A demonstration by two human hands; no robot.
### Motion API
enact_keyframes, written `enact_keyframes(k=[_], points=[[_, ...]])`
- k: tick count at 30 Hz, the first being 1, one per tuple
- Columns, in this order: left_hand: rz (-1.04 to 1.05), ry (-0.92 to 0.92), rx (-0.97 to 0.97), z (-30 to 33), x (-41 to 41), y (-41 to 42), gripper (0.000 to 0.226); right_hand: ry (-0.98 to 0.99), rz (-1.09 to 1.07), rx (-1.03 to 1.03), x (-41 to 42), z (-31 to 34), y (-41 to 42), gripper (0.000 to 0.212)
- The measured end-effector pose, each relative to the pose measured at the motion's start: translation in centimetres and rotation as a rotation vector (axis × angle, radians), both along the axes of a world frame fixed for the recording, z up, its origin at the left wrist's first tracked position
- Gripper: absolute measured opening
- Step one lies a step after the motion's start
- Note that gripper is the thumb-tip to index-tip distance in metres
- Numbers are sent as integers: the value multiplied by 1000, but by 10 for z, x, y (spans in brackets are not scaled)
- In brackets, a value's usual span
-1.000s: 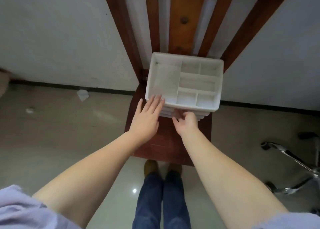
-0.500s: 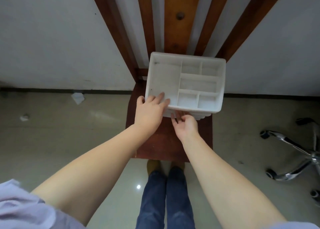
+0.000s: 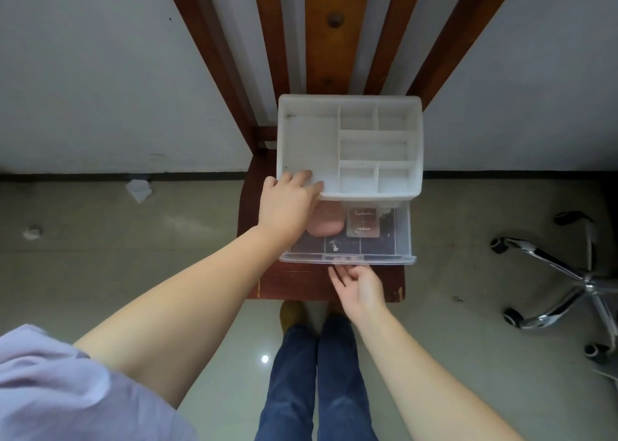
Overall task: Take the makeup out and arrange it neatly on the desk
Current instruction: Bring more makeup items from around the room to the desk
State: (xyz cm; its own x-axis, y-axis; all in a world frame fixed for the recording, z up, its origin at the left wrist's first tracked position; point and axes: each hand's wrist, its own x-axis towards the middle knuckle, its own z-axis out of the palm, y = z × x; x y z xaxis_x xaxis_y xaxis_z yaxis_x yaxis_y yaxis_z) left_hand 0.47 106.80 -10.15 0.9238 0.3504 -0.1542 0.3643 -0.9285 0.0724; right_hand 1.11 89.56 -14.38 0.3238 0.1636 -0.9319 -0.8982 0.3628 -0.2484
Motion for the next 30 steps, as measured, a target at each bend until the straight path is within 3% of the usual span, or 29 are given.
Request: enact_keyframes(k=[3,4,6,8,10,12,14,16,20,23,26,30], points=[[10,-208,-31,-2,-10,0,24,37,150,3,-2,11,-9,38],[-23,-283,-43,-1,-17,-4,25,23,326,-17,3,21,-13,36],[-176,-332,-120,-2,-33,-16,22,-102,887,-110,17,47,-24,31],[-271,-239,-243,-7,-44,-26,22,-402,1262,-202,39,71,-31,30],[-191,-44,-323,-16,-39,-35,36,-784,1368,-373,62,79,-29,26],[-105,100,-261,-25,-24,-38,50,-1161,1606,-597,85,68,-18,23],[-98,171,-160,-31,-9,-38,59,-1327,1975,-710,97,44,-6,40],[-77,240,-135,-39,0,-37,65,-1311,2235,-803,103,28,3,53],[-139,254,-78,-46,0,-33,72,-1534,2275,-919,107,18,5,51],[-237,219,-107,-42,-7,-28,73,-1595,2277,-894,107,18,2,45],[-210,201,-228,-32,-13,-21,74,-1485,2192,-774,110,22,-2,48],[-103,68,-537,3,-31,-16,83,-1243,1806,-411,111,60,-11,60]])
